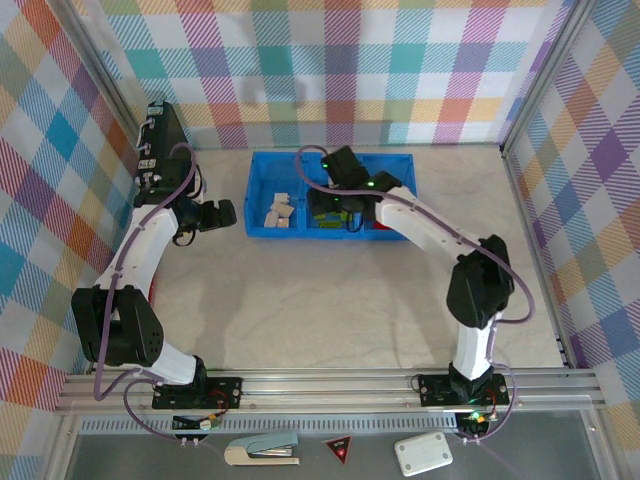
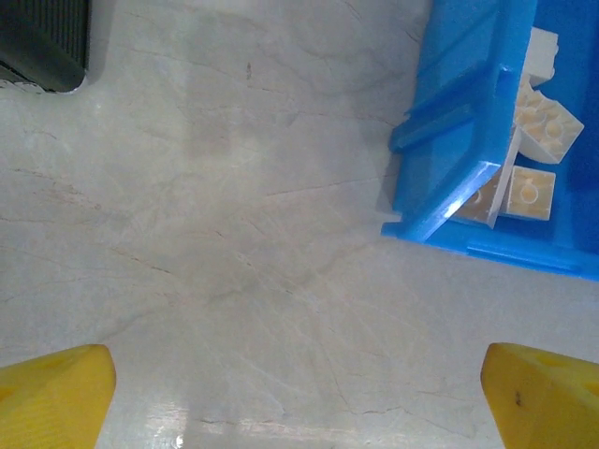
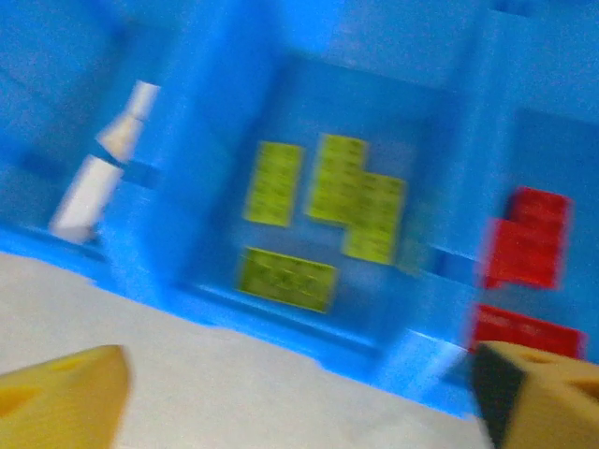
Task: Sort the legos into containers by color
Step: Reset both arms
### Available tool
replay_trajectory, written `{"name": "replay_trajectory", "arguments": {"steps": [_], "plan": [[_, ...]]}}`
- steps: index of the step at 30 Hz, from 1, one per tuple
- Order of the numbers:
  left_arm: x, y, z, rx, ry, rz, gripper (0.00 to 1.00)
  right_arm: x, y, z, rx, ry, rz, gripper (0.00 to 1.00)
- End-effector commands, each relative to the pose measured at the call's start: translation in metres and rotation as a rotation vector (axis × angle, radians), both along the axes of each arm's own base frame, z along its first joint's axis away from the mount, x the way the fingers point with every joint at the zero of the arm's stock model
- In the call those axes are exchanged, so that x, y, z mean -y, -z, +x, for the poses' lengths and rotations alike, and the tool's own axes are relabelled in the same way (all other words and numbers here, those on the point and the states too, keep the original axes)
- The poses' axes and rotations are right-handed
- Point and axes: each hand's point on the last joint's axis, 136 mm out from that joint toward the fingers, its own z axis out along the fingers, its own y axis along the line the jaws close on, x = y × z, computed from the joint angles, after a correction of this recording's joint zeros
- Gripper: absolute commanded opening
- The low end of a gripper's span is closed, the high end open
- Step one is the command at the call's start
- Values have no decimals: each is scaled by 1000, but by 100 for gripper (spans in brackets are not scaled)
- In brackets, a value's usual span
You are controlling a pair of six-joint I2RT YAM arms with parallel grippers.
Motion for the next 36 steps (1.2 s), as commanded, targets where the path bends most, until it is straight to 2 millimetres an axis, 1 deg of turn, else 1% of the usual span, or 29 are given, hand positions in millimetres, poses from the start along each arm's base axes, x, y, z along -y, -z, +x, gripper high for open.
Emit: {"name": "replay_trajectory", "arguments": {"steps": [1,4,7,9,11,13,15,17,19,22,24,25,27,29,31,33,34,36], "plan": [[-11,5,-9,-9,-89,5,100,51,-21,-5,65,76,-17,99],[-14,14,-9,1,-136,5,100,99,-15,-9,78,154,-41,99],[-17,26,-6,37,-159,18,100,148,-2,-11,91,260,-70,99],[-22,33,-4,75,-176,59,100,184,8,-12,117,345,-106,99],[-27,41,-3,100,-192,108,100,213,17,-13,146,428,-123,99],[-33,47,0,124,-201,159,100,238,30,-17,161,504,-133,99],[-39,53,3,155,-197,223,100,255,46,-19,186,543,-139,99],[-42,57,9,206,-182,258,100,260,59,-19,236,529,-165,99],[-39,60,15,257,-139,286,100,264,71,-17,286,518,-195,99],[-40,65,22,330,-116,343,100,270,89,-13,303,518,-218,99],[-37,70,27,367,-92,345,100,266,96,-10,334,484,-200,99],[-31,74,31,385,-54,335,100,263,100,-8,350,462,-182,99],[-23,80,36,424,-5,310,100,255,97,-3,384,420,-135,99],[-10,83,41,480,61,257,100,248,96,2,420,373,-93,99],[0,85,43,515,94,202,100,251,103,4,419,381,-83,99],[15,79,42,591,155,145,100,249,105,-1,417,364,-60,99],[15,81,42,587,159,137,100,247,99,-1,451,353,-39,99],[15,87,40,605,161,121,100,245,98,-4,468,328,-9,99]]}}
